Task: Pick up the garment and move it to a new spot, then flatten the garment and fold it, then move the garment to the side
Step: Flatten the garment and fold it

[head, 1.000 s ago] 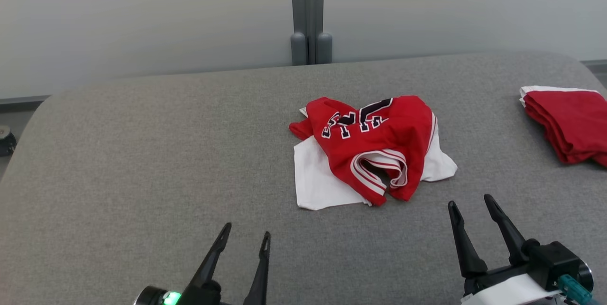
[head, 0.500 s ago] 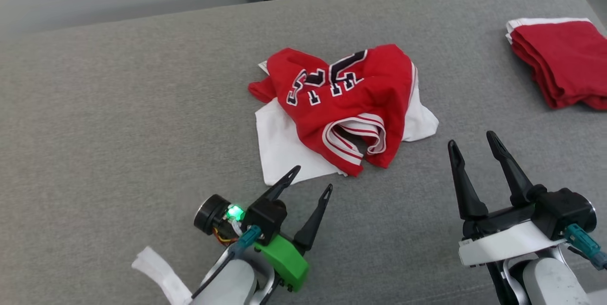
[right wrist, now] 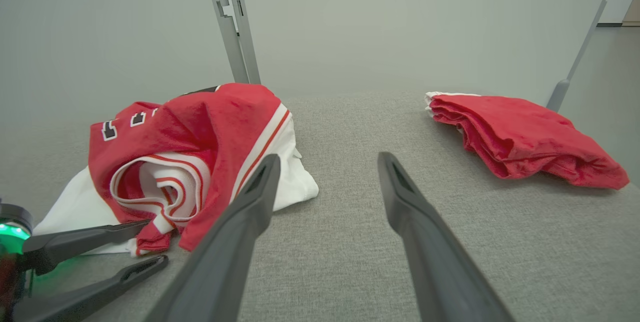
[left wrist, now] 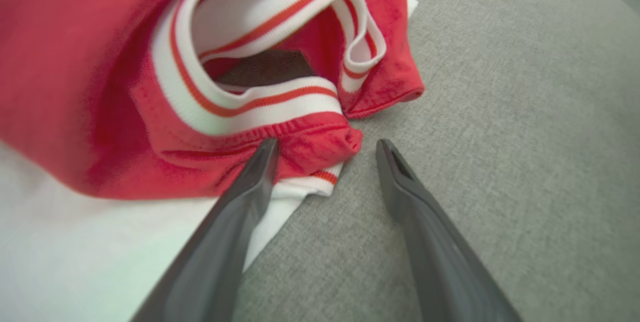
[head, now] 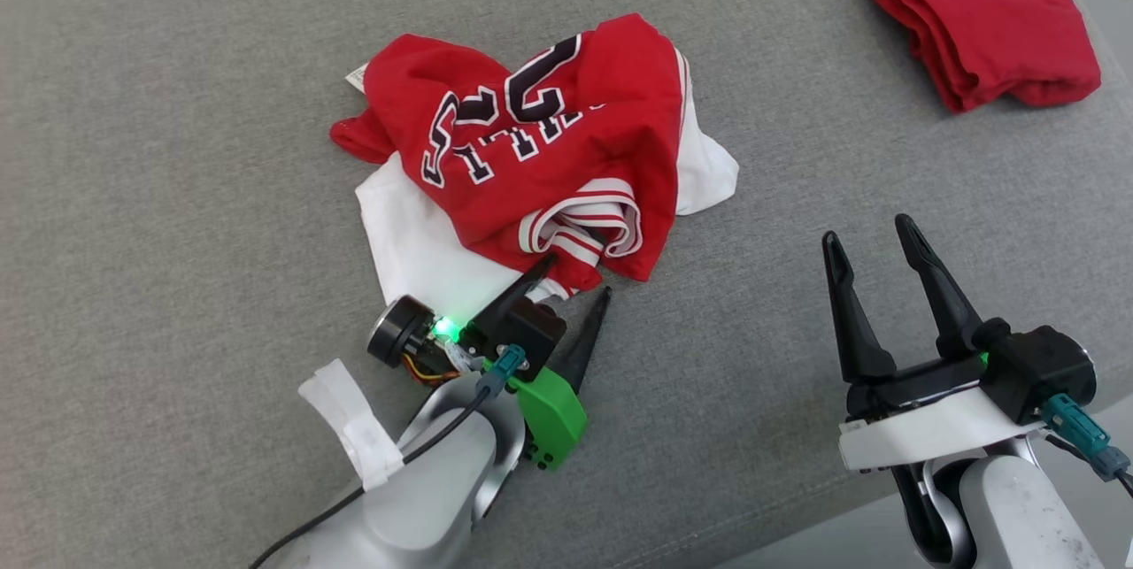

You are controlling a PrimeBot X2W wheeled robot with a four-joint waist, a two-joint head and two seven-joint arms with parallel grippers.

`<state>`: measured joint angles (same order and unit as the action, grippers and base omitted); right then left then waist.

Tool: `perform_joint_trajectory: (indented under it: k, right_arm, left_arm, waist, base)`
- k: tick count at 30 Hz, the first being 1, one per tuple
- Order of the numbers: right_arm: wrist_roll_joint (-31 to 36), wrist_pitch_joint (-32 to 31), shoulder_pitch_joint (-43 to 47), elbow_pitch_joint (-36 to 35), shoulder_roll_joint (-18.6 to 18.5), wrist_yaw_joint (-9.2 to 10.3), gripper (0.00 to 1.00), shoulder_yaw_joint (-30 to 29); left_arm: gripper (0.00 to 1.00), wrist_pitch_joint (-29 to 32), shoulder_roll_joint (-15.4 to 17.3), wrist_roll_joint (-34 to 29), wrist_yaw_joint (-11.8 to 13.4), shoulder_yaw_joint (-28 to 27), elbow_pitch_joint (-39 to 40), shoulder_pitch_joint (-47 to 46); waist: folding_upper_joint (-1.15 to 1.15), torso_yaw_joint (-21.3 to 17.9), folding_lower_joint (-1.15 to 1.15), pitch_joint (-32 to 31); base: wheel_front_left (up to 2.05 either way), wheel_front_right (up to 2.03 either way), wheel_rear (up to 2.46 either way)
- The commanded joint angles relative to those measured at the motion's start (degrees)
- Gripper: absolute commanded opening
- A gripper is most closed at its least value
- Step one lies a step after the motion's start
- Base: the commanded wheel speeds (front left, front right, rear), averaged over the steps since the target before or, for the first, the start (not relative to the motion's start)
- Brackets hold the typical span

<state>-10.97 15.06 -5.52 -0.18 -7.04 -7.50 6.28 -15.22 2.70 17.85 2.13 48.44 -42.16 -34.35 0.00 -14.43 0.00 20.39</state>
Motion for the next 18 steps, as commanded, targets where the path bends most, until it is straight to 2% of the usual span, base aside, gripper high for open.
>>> perform_joint_trajectory:
  k: [1, 2, 5, 9, 11, 13, 18]
  right_arm:
    - [-0.15, 0.16, -0.99, 0.15, 0.21, 0.02, 1.00, 0.17]
    - [-0.18, 0.16, -0.96, 0.21, 0.27, 0.02, 1.00, 0.18]
    - [-0.20, 0.16, -0.43, 0.30, 0.43, 0.02, 1.00, -0.23]
    - [-0.36, 0.16, 0.77, 0.50, 0.53, 0.01, 1.00, -0.78]
    - [-0.50, 0.16, 1.09, 0.68, 0.68, 0.02, 1.00, -0.93]
    - [-0.60, 0.16, 1.98, 1.05, 1.02, 0.01, 1.00, -0.57]
    - [-0.59, 0.15, 3.04, 1.52, 1.58, 0.02, 1.00, 0.47]
  left_arm:
    - [0.14, 0.25, 0.39, 0.94, 1.18, 0.87, -1.67, -1.66]
    - [0.00, 0.25, 0.39, 1.69, 1.85, 1.53, -2.74, -2.07]
    - [0.00, 0.25, 0.39, 3.70, 2.27, 3.18, -4.12, -2.70]
    - [0.00, 0.15, 0.20, 6.22, 0.72, 4.67, -1.32, -3.53]
    - [0.00, 0.11, 0.17, 7.67, -0.56, 5.16, 1.44, -4.55]
    - [0.00, 0.10, 0.26, 10.86, -3.40, 6.05, 6.42, -6.75]
    - [0.00, 3.55, 0.23, 17.94, -6.08, 5.54, 13.81, -14.26]
  waist:
    - [0.00, -2.07, 0.00, 1.67]
    - [0.00, -2.16, 0.00, 1.46]
    - [0.00, -2.02, 0.00, 0.53]
    - [0.00, -1.33, 0.00, -1.68]
    - [0.00, -0.95, 0.00, -3.13]
    - [0.00, -0.73, 0.00, -5.85]
    - [0.00, -1.91, 0.00, -9.87]
  base:
    - [0.00, 0.00, 0.00]
    - [0.00, 0.00, 0.00]
    - [0.00, 0.00, 0.00]
    - [0.00, 0.00, 0.00]
    - [0.00, 0.00, 0.00]
    - [0.00, 0.00, 0.00]
    - [0.00, 0.00, 0.00]
